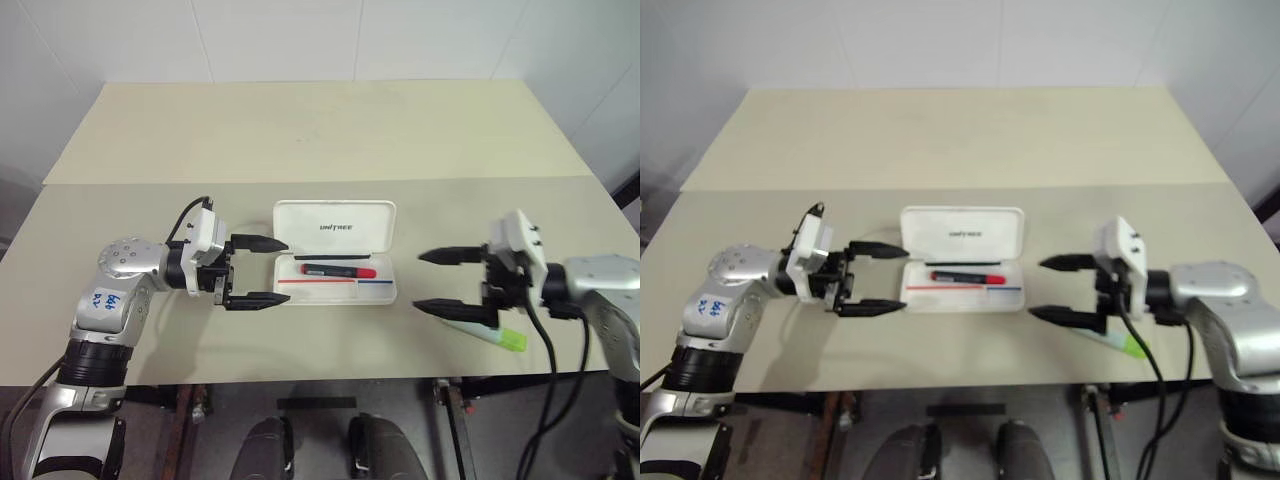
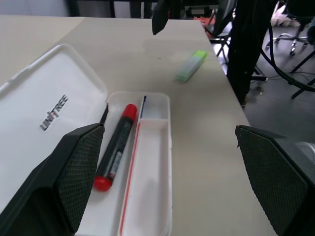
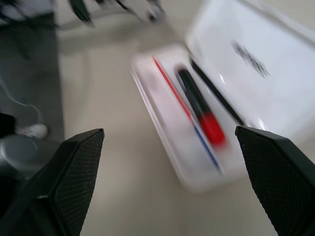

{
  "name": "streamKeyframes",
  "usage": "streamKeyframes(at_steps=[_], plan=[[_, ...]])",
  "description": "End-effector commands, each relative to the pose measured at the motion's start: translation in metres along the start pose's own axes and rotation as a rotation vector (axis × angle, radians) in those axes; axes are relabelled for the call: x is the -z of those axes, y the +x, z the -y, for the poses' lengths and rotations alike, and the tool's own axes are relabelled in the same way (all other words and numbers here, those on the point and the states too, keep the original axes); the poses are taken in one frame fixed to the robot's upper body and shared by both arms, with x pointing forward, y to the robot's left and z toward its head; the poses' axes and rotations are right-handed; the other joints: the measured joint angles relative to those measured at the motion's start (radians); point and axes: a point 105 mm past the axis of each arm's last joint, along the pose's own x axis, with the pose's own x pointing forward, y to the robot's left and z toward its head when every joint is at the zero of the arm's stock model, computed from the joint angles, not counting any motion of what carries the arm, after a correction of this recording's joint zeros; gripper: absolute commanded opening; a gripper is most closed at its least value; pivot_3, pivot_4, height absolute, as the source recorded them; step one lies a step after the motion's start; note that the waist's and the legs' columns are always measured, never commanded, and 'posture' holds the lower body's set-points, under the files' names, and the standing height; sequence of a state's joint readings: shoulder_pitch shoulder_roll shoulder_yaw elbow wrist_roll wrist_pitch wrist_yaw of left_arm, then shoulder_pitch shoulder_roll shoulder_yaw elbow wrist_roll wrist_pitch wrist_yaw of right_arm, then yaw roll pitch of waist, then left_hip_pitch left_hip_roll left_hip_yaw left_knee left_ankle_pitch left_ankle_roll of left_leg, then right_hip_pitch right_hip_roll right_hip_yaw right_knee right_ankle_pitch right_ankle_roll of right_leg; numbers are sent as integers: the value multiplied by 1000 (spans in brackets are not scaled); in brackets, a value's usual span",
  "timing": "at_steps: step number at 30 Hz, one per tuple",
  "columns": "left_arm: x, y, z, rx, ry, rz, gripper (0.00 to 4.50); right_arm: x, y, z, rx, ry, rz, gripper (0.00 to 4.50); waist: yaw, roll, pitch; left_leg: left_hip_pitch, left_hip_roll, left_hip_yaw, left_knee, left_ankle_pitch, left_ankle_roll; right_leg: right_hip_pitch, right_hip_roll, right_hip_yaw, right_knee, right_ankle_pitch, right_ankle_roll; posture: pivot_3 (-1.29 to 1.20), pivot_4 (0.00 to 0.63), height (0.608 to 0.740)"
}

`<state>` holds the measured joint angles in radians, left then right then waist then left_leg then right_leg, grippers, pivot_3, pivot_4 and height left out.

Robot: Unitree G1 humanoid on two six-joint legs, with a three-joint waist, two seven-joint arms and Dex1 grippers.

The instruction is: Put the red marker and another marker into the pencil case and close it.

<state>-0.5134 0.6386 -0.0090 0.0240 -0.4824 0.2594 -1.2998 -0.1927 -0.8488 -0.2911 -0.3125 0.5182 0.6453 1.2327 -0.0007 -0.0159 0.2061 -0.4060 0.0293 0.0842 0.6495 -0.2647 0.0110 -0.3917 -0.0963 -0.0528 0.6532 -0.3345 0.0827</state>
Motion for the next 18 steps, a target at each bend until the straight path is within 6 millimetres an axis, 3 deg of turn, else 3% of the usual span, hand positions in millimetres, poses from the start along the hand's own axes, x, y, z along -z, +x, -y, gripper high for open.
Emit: streamKeyframes(at_steps=[1,10,18], plan=[[-13,9,5,54,37,42,4493,3,-27,2,100,-41,-8,4491,0,0,0,1,0,1,0,0,0,0,0,1,0,1,0,0,150,740],[-14,22,18,148,1,66,4493,62,-66,-7,187,8,-166,4491,-1,0,0,3,0,4,0,1,1,1,1,1,0,3,2,0,150,740],[-17,21,19,176,0,57,4493,88,-71,-7,229,49,-181,4491,-1,0,0,4,0,6,1,3,3,1,1,2,-1,7,2,0,150,740]])
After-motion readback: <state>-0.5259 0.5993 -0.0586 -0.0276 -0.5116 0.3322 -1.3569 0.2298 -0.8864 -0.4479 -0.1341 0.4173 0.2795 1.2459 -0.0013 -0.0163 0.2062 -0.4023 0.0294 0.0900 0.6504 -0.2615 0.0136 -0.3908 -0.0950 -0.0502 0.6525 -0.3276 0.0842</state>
